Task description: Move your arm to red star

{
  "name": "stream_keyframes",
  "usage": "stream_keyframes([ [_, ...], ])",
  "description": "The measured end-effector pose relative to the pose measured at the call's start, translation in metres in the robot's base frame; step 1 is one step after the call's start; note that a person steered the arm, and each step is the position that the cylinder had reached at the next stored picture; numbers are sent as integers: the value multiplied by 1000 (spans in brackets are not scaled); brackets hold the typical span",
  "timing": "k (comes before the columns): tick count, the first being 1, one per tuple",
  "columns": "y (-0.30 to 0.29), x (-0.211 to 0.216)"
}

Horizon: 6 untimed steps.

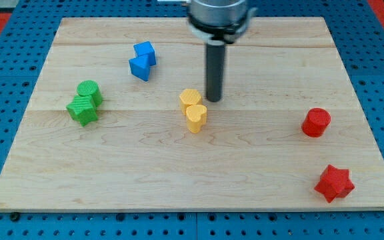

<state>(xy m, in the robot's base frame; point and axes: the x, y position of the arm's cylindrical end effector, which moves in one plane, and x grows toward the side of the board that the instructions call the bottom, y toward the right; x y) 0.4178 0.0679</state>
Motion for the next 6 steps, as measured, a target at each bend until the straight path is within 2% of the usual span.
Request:
stream_keyframes([
  [1,59,46],
  [3,23,152],
  [4,32,199],
  [6,98,200],
])
